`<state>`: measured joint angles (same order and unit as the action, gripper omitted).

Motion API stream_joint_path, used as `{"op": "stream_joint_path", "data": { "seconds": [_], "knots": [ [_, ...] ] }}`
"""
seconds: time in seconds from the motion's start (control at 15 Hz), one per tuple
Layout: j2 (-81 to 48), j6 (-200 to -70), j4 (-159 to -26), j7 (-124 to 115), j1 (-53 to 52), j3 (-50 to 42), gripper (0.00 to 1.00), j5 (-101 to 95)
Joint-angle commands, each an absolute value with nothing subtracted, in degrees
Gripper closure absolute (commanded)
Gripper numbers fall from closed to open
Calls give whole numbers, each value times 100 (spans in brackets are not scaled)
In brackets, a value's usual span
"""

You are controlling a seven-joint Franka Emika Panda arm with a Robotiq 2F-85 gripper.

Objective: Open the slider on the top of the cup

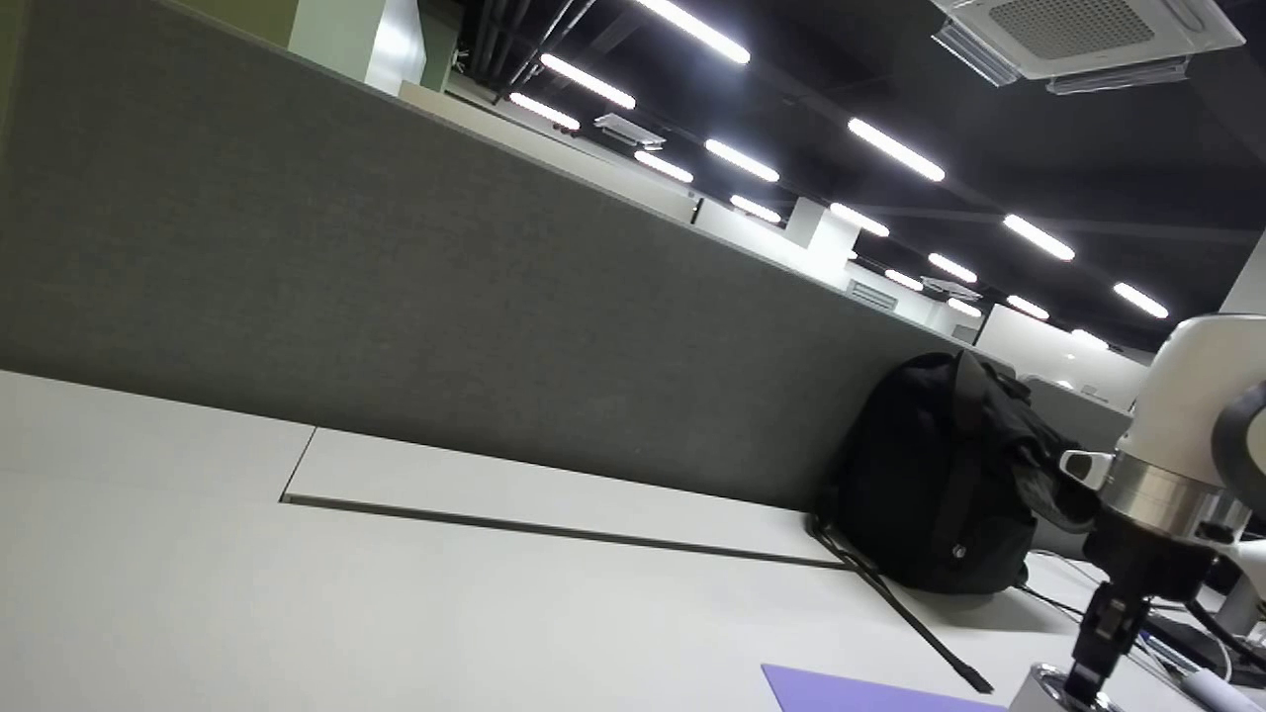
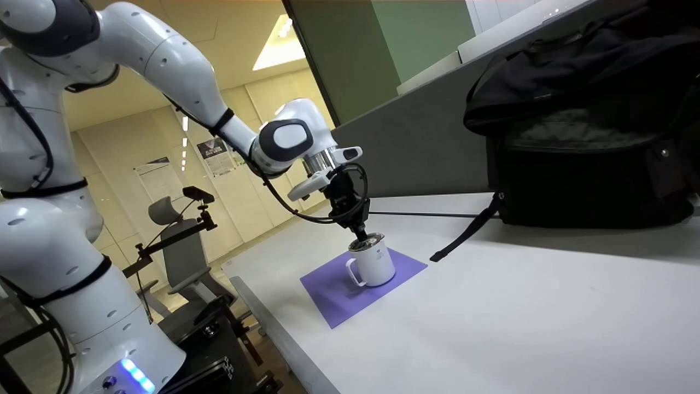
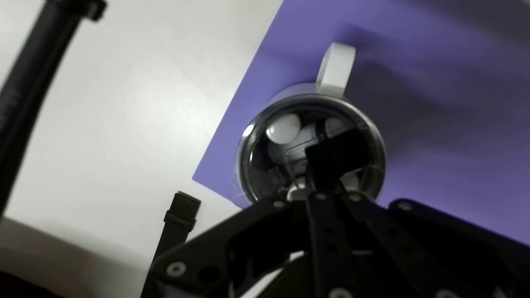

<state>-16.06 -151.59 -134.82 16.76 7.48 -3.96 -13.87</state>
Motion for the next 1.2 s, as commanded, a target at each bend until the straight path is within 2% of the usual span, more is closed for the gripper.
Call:
{"op": "stream_joint_path", "data": {
  "seconds": [0.0,1.13],
  "knots": [
    [-1337,-14600,-13446,1908,711,-308,100,-1235],
    [-1905,-14681,-13143,1941,729,-356,100,-1234]
  ]
}}
